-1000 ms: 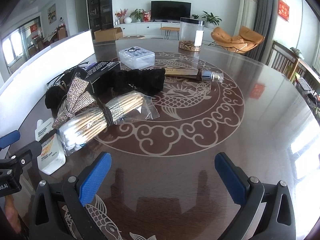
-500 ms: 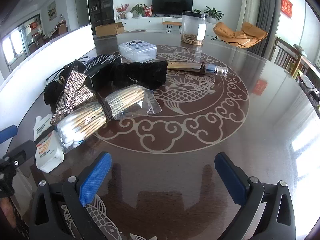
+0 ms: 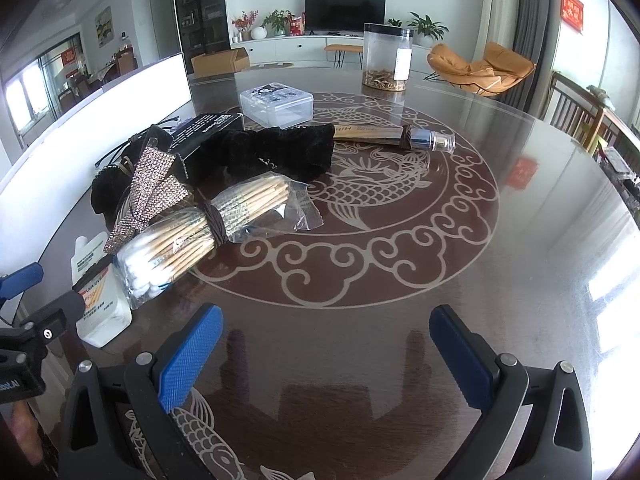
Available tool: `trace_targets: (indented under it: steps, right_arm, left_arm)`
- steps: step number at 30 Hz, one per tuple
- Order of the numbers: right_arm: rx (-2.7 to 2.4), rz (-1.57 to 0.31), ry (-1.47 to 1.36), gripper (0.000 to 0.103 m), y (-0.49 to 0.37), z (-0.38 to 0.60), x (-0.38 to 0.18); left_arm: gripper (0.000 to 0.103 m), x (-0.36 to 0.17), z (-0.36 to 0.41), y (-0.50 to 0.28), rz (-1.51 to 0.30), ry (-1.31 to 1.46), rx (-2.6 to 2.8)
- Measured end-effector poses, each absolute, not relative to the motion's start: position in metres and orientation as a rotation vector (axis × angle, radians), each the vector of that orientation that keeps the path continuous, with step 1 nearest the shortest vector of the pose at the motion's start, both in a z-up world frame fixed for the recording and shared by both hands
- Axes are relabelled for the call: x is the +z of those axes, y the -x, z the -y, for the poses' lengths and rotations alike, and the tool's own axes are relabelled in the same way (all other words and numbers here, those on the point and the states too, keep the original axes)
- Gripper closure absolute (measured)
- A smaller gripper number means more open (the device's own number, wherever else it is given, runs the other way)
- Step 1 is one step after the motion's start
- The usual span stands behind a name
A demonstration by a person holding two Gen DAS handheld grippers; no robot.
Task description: Organize objects
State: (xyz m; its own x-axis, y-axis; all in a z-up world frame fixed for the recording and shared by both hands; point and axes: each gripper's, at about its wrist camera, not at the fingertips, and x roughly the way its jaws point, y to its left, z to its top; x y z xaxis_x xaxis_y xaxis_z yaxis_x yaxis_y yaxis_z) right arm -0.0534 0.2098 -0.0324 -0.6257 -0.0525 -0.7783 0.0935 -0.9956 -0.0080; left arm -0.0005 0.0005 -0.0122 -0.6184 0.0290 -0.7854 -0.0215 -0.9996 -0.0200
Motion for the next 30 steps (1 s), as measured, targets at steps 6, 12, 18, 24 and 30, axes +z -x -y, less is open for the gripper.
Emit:
trace_targets:
  steps: [6, 12, 18, 24, 30]
  right_arm:
    - [-2.767, -0.073, -1.315, 0.000, 0.0532, -0.2112, -0.0330]
    - [-2.766, -0.091, -1.329, 0.000, 0.0540, -0.2094, -0.0339]
    - [-2.766, -0.106, -1.340, 0.000, 0.0537, -0.2079, -0.0349]
    - [-2.771, -0.106, -1.344, 0.000, 0.0540, -0.2077, -0.0350]
    - [-2.767, -0.103, -1.346, 0.000, 0.0540, -0.2080, -0.0359]
  left_arm:
    - [0.000, -0.0130, -0.0017, 0.0003, 0.008, 1.357, 2.797]
    - [0.000, -0.0158, 0.0017, 0.0029, 0.068, 1.377, 2.771]
    - [0.000, -0.0182, 0.0019, 0.0038, 0.116, 1.391, 2.733]
    - [0.000, -0.0206, 0.0048, 0.0055, 0.171, 1.399, 2.712]
    - [0.000, -0.0211, 0.0052, 0.0058, 0.184, 1.390, 2.712]
